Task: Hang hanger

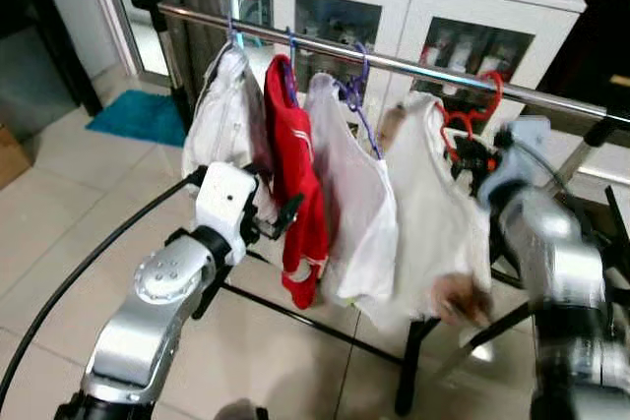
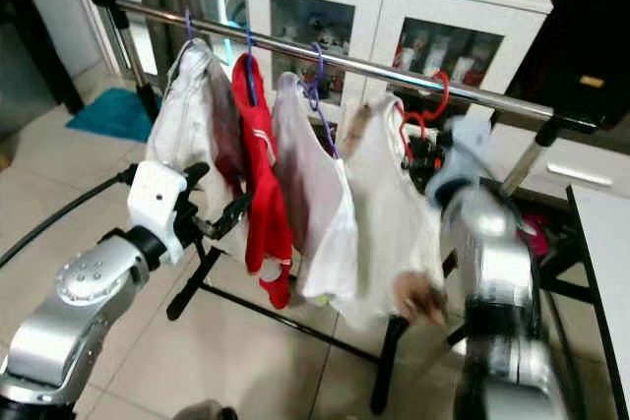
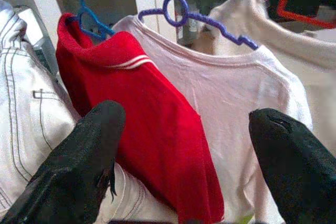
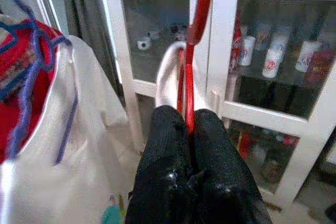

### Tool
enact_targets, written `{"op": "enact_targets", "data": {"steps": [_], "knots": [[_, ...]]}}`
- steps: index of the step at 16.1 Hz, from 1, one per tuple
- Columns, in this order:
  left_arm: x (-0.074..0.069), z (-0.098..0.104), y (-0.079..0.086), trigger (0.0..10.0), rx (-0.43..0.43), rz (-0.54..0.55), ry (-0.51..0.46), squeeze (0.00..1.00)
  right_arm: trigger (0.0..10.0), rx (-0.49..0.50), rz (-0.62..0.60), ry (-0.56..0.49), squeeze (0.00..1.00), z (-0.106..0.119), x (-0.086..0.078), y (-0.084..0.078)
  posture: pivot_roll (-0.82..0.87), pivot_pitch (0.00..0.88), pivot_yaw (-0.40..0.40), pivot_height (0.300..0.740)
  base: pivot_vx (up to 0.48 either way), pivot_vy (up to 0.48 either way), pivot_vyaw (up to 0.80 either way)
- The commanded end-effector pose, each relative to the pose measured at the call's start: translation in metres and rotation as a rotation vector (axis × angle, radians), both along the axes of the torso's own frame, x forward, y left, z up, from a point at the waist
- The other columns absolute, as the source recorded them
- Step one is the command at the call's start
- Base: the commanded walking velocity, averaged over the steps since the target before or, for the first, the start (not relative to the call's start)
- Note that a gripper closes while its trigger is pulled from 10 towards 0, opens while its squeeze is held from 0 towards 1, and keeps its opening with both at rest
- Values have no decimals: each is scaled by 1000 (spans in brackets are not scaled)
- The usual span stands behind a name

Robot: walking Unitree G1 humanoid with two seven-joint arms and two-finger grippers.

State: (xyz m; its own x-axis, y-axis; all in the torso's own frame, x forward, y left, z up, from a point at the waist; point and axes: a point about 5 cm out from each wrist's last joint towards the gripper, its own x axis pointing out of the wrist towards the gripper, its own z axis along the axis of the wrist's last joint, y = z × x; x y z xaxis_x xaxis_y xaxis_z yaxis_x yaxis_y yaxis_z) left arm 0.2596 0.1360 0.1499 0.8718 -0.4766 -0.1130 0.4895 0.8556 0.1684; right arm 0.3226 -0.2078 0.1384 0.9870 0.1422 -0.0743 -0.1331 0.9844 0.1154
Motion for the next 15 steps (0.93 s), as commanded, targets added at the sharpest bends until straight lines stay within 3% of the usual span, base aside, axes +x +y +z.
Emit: {"op": "enact_targets", "data": {"steps": [1,3,5,6,8,10,15], "knots": [[-2,-5,-3,10000,10,-6,2,0,0,20,-12,-60,0,14,-8,6,-65,0,-11,740,0,0,0],[-4,-6,-3,10000,-5,0,-4,0,0,38,-28,-75,0,11,-23,13,-66,0,-21,740,0,0,0],[-5,-7,-3,10000,-14,6,-3,0,0,53,-32,-75,0,11,-28,16,-66,0,-23,740,0,0,0],[-8,-9,-2,10000,-23,22,3,0,10000,28,-32,-38,0,4,-42,22,-61,0,-41,740,0,0,0],[-11,-10,-2,10000,-27,42,4,0,10000,4,-49,18,0,-5,-61,29,-51,0,-57,740,0,0,0],[-14,-10,1,10000,-40,49,4,0,10000,26,-74,32,0,-7,-66,32,-48,0,-59,740,0,0,-400],[-14,-8,0,10000,-34,35,-6,0,10000,29,-134,45,0,-2,-74,32,-49,6,-51,740,0,325,-156]]}}
